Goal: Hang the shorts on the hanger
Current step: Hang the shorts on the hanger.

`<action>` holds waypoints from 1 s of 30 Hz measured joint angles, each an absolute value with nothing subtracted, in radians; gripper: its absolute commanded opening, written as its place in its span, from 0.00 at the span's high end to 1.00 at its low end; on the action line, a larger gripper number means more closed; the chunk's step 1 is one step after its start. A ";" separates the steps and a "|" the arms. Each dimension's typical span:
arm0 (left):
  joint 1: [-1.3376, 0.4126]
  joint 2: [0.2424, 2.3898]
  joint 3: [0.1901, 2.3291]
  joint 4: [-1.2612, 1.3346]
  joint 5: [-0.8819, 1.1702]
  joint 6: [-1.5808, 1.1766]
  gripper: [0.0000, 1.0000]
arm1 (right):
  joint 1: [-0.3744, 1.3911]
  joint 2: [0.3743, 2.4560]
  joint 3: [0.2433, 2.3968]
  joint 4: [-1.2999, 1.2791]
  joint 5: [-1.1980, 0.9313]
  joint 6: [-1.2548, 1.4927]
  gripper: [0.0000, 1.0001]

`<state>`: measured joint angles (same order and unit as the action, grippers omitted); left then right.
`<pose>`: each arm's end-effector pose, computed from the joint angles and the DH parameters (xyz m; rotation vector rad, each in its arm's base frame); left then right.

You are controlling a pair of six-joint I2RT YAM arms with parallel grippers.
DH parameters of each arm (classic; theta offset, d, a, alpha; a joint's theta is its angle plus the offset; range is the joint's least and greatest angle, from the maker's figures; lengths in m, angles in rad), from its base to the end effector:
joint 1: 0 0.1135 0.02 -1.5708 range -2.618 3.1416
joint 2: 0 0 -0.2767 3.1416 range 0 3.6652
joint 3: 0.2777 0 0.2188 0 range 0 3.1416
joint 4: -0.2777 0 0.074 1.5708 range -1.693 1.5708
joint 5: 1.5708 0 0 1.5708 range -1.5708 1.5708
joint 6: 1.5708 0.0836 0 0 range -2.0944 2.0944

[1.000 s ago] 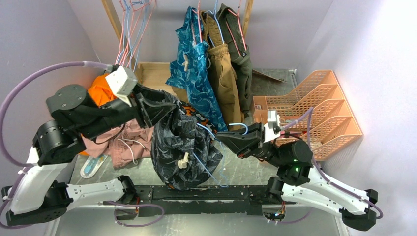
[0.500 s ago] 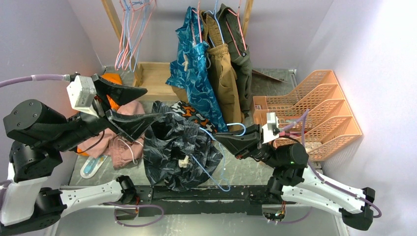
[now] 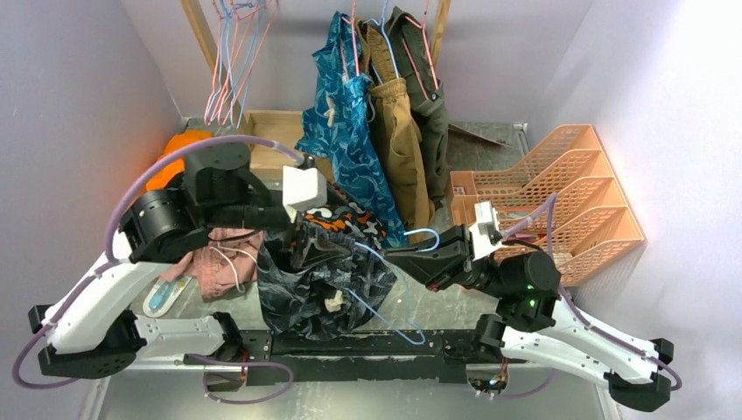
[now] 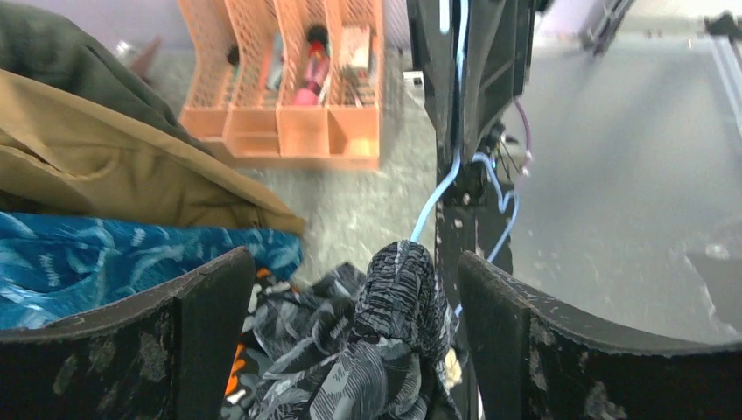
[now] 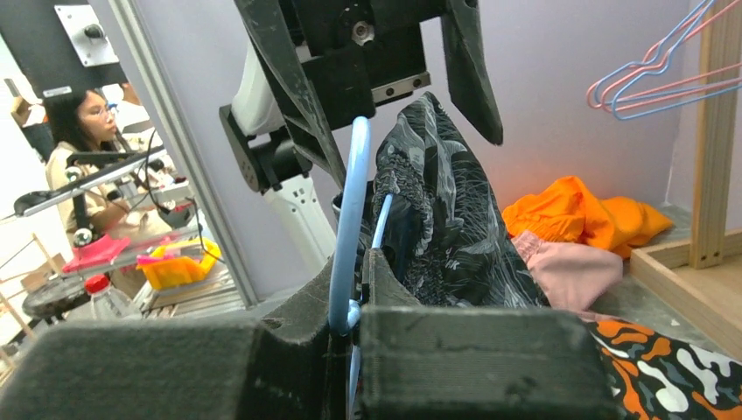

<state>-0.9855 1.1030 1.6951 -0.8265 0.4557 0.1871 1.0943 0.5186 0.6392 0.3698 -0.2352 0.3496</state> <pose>0.0695 -0.1715 0.4931 1.3124 1.3607 -0.9678 0.0370 0.1141 0.4087 -0.6482 1.0183 1.4102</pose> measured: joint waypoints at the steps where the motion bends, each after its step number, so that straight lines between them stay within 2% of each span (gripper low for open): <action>1: -0.986 1.116 1.697 -0.847 0.466 0.203 0.11 | 1.094 0.519 0.643 0.361 -0.240 0.348 1.00; 11: -0.986 1.102 1.748 -0.956 0.518 0.315 0.13 | 1.094 0.520 0.686 0.270 -0.282 0.318 1.00; 16: -0.986 1.090 1.737 -0.989 0.518 0.323 0.21 | 1.094 0.529 0.690 0.262 -0.293 0.306 1.00; 21: -0.986 1.083 1.676 -1.023 0.500 0.325 0.39 | 1.094 0.542 0.694 0.255 -0.307 0.299 1.00; 24: -0.986 1.082 1.639 -1.039 0.478 0.327 0.61 | 1.094 0.553 0.708 0.244 -0.315 0.293 1.00; 26: -0.986 1.079 1.616 -1.042 0.473 0.334 0.72 | 1.094 0.562 0.720 0.229 -0.324 0.289 1.00; 30: -0.984 1.079 1.604 -1.047 0.472 0.337 0.78 | 1.094 0.577 0.738 0.211 -0.343 0.286 1.00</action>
<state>-0.9844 1.0786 1.6043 -1.0466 0.4725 0.3367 1.0943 0.5766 0.7380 0.2111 -0.3431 0.2859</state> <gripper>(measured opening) 0.417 0.040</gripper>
